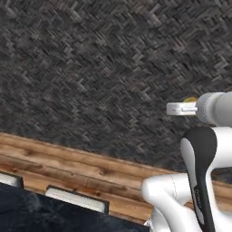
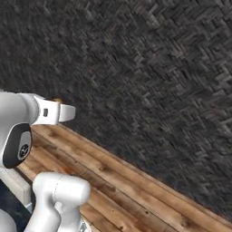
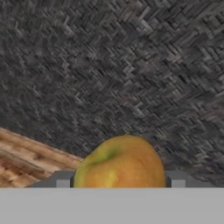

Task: Open the fridge, remove the apple, avocado, and fish, and place them on any counter.

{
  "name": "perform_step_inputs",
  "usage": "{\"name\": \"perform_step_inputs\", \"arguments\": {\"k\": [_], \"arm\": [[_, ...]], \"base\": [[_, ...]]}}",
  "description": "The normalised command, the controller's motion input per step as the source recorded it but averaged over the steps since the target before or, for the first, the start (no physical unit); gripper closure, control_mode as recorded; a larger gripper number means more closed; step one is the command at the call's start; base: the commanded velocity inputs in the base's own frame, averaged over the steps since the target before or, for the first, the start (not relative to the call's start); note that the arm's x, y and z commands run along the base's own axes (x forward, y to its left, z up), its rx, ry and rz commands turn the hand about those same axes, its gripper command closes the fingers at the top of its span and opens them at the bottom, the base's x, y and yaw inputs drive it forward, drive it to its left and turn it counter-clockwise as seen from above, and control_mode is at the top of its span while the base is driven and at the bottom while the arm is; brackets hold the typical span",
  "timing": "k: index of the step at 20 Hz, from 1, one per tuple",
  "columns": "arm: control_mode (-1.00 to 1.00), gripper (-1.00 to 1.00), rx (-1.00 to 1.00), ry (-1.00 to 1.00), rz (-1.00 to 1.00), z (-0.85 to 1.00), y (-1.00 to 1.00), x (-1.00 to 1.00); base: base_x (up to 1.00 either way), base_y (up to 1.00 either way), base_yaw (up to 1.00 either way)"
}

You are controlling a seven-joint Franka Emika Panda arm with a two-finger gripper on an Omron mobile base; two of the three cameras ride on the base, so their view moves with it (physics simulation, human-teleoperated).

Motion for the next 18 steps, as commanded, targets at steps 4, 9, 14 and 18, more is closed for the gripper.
{"name": "perform_step_inputs", "arguments": {"k": [4, 9, 14, 18], "arm": [[1.0, 1.0, 0.0, 0.0, 0.0, 0.0, 0.0, 0.0], [1.0, 1.0, 0.0, 0.0, 0.0, 0.0, 0.0, 0.0], [1.0, 1.0, 0.0, 0.0, 0.0, 0.0, 0.0, 0.0], [1.0, 1.0, 0.0, 0.0, 0.0, 0.0, 0.0, 0.0]], "base": [[-0.31, 0.21, 0.85], [-0.81, 0.19, 0.8], [-0.99, 0.14, 0.73], [-1.0, 0.0, 0.61]]}}
